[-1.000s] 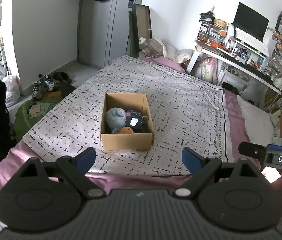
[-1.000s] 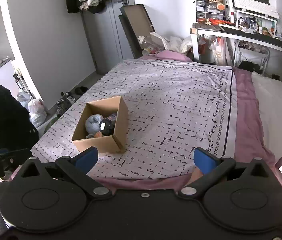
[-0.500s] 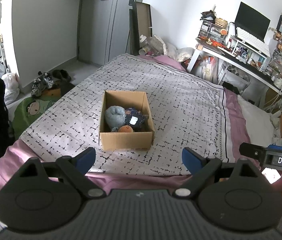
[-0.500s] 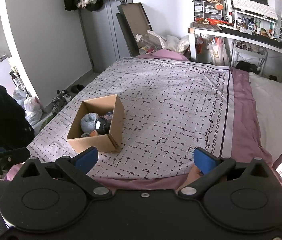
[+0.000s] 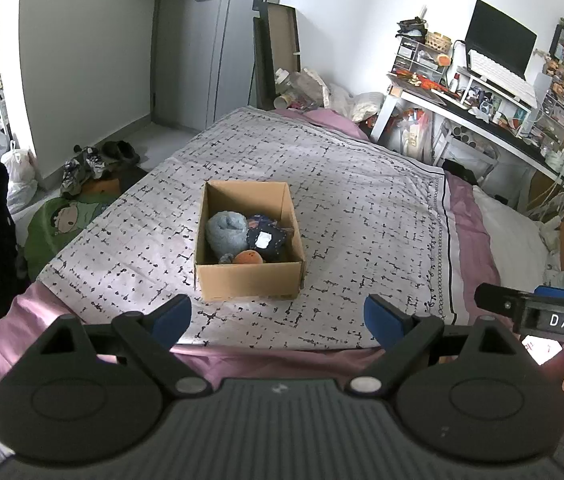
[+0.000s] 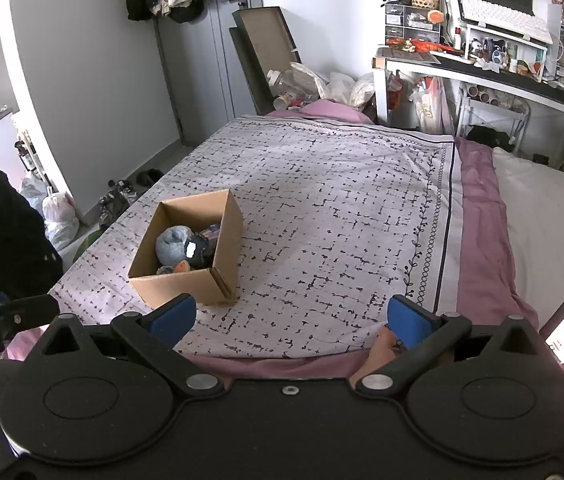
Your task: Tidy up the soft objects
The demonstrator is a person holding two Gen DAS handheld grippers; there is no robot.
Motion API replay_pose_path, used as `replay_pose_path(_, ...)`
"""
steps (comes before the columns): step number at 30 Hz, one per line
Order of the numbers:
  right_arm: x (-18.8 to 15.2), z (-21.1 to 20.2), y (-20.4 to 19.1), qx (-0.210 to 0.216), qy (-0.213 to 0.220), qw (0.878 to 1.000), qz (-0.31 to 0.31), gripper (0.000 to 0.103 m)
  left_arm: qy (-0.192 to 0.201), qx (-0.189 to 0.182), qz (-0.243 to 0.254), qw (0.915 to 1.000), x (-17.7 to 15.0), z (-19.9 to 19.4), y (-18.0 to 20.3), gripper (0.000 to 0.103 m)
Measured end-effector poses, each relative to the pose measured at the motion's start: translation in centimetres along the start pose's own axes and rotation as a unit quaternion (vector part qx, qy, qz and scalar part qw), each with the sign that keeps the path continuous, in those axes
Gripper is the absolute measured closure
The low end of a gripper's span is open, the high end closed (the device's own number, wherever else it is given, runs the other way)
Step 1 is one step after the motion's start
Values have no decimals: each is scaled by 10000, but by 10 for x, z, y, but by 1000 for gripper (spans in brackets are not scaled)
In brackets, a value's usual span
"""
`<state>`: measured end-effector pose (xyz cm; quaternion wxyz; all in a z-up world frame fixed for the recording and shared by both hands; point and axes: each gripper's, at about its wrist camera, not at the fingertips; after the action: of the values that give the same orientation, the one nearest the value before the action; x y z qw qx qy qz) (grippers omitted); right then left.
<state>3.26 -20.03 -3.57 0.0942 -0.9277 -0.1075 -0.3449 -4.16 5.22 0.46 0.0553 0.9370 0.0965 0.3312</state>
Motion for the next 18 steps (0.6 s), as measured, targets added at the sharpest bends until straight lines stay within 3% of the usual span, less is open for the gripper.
replay_pose_path(7, 1, 0, 1, -30, -4, 10000, 47, 0, 0, 143, 107, 9998, 1, 1, 5, 11)
replay_pose_path(18, 1, 1, -1, -11, -42, 10000, 33, 0, 17, 80, -111, 9999, 5, -4, -3, 11)
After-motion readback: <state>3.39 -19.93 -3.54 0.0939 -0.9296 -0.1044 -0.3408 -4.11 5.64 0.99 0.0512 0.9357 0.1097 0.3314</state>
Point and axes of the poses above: each gripper's, at about its wrist camera, not at the fingertips, and z roughly the way its jaws point, y to its right, x to its top, and after that the axes turned 9 degrees about -y, right-handed
